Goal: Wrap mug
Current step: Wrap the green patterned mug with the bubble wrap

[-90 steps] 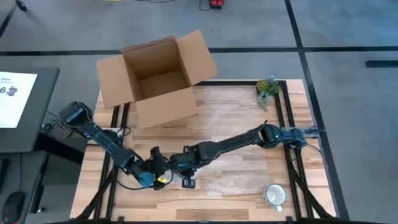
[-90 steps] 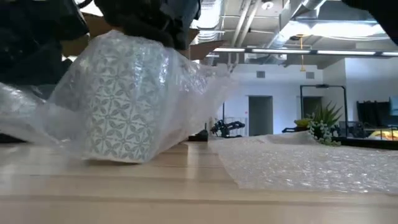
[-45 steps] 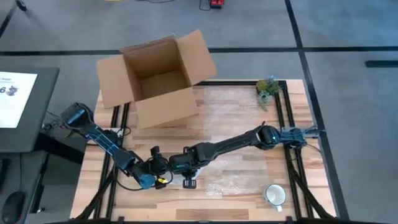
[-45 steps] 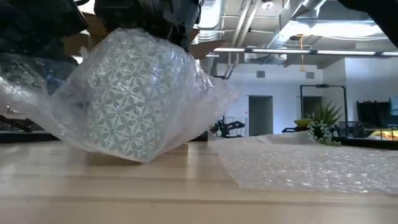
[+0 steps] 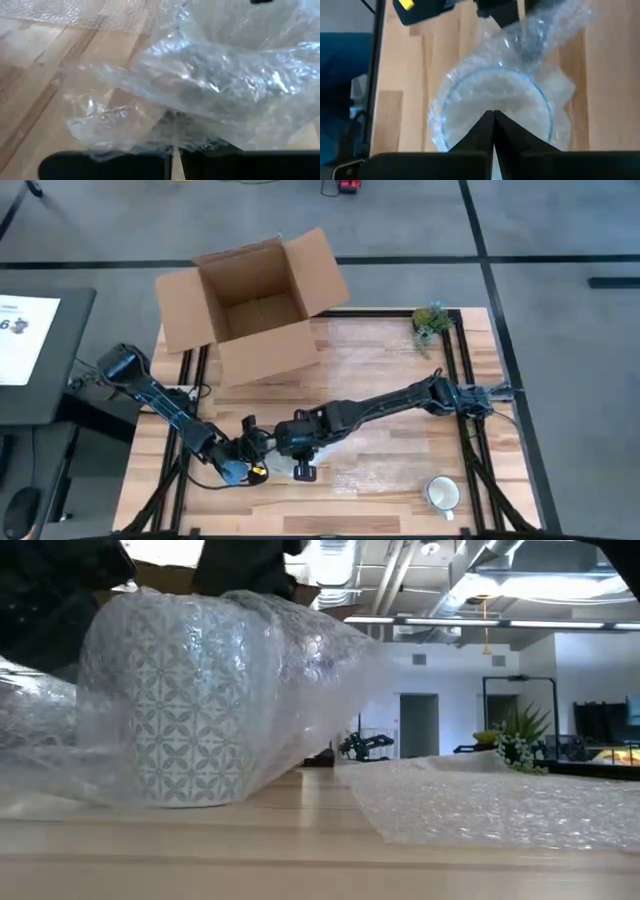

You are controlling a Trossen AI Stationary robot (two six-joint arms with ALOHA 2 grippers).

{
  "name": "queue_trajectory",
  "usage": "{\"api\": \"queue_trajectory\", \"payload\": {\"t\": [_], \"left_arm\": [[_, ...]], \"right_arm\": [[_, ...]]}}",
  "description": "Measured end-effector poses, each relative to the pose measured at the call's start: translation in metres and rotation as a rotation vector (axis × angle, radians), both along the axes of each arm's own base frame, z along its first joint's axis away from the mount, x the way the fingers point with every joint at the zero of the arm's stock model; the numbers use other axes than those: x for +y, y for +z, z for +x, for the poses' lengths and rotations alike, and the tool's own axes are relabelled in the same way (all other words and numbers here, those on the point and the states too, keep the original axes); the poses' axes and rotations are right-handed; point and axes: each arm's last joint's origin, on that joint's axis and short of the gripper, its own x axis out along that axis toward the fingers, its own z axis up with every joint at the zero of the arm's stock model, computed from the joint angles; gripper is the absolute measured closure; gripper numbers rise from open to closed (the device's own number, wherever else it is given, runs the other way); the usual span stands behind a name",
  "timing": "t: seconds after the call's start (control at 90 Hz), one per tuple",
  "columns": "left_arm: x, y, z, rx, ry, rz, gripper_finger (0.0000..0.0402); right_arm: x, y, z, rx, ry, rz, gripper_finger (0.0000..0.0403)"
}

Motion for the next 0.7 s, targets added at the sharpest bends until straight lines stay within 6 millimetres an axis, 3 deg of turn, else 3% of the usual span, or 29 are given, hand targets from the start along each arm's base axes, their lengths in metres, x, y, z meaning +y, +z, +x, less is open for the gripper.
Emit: {"api": "queue_trajectory", "payload": {"t": [0.2,0.367,0.5,0.7], "left_arm": [[0.001,0.02,-0.011,-0.042,-0.029,-0.036,0.0402],[0.002,0.039,-0.024,-0.087,-0.06,-0.085,0.0402],[0.001,0.049,-0.036,-0.107,-0.099,-0.109,0.0402],[-0.004,0.054,-0.048,-0.111,-0.129,-0.155,0.0402]], "right_arm": [[0.001,-0.048,0.014,0.062,-0.003,-0.017,0.0403],[-0.001,-0.07,0.019,0.112,-0.009,-0.03,0.0403],[-0.002,-0.07,0.018,0.118,-0.006,-0.033,0.0403],[0.0,-0.041,0.015,0.096,0.0,-0.029,0.0403]]}}
